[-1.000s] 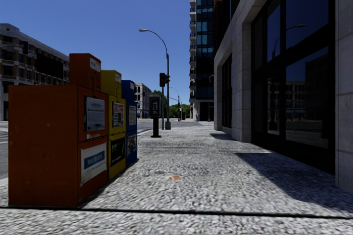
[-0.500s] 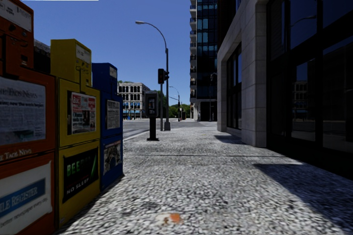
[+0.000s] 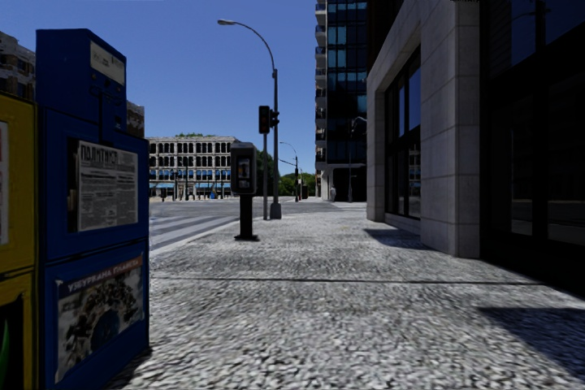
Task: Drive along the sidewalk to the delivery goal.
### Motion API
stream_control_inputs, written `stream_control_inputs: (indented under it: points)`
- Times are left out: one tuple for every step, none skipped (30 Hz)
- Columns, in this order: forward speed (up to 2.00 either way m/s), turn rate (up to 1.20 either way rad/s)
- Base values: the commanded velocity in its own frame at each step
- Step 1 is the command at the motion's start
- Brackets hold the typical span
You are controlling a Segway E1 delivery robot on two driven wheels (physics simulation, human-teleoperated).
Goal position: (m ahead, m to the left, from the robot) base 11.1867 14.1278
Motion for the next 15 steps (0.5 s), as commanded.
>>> stream_control_inputs:
  points:
    - [2.00,-0.14]
    - [2.00,-0.15]
    - [2.00,-0.21]
    - [2.00,-0.21]
    - [2.00,-0.23]
    - [2.00,-0.24]
    - [2.00,-0.24]
    - [2.00,-0.24]
    - [2.00,-0.25]
    - [2.00,-0.25]
    - [2.00,-0.25]
    - [2.00,-0.25]
    - [2.00,-0.25]
    - [2.00,-0.25]
    - [2.00,-0.25]
